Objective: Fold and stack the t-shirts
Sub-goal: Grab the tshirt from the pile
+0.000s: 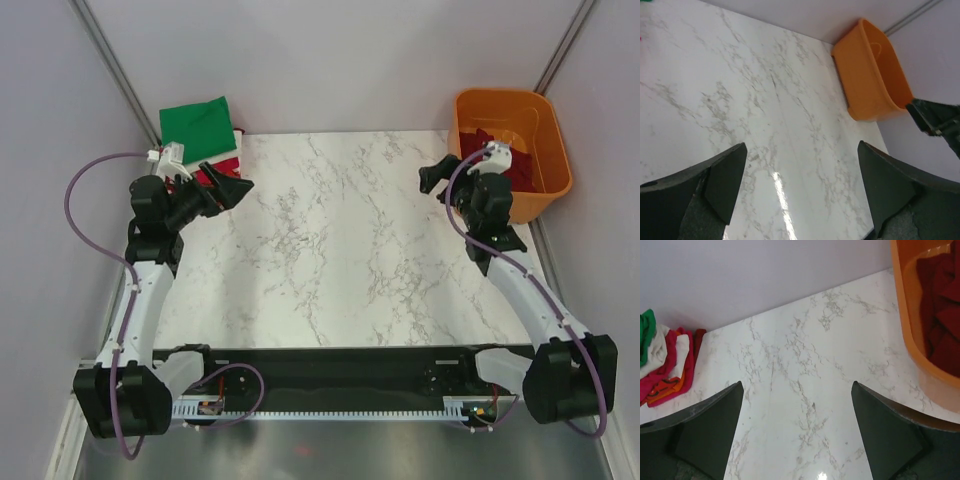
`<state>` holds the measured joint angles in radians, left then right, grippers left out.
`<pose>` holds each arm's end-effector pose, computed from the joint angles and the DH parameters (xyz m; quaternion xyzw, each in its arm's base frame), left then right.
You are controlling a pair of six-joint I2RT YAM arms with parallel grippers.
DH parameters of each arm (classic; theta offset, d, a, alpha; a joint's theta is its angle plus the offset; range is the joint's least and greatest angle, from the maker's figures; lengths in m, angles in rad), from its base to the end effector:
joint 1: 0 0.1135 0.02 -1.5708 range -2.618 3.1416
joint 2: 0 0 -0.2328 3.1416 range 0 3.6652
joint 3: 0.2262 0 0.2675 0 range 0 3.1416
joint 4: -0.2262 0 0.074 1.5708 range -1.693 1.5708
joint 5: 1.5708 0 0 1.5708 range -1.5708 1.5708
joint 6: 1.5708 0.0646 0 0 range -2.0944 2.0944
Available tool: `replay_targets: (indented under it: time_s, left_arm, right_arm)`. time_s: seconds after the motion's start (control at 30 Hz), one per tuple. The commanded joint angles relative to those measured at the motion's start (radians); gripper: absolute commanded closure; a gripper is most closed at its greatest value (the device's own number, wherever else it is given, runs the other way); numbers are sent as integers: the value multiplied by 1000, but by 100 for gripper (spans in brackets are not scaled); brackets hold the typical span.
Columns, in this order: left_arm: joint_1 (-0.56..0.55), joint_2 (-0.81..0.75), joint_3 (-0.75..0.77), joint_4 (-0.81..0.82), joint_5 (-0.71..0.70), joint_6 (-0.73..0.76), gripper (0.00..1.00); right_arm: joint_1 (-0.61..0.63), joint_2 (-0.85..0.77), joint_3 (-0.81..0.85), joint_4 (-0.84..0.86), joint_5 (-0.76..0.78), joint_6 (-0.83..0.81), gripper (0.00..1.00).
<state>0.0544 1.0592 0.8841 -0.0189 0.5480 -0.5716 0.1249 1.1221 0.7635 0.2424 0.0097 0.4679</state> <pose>0.3013 -0.0173 0.3053 -0.0654 0.7603 -0.3584 0.5378 0.3194 0.0395 0.2719 0.1307 0.7355 0.1907 0.6369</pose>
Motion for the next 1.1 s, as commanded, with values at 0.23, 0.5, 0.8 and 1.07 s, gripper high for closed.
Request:
replay_targets:
  time_s: [0.23, 0.5, 0.8, 1.07]
  left_arm:
    - [58, -13, -57, -42, 358, -100, 0]
    - [-4, -82, 12, -447, -116, 185, 0]
    - [-34, -212, -4, -532, -295, 227, 0]
    - [-34, -196, -7, -538, -339, 230, 0]
  right_arm:
    - [-181, 491, 935, -609, 302, -8, 2]
    - [-284, 1065, 1385, -877, 289, 20, 2]
    - [-321, 1413, 1669, -950, 303, -43, 2]
    - [-320, 1564, 1665, -965, 309, -49, 34]
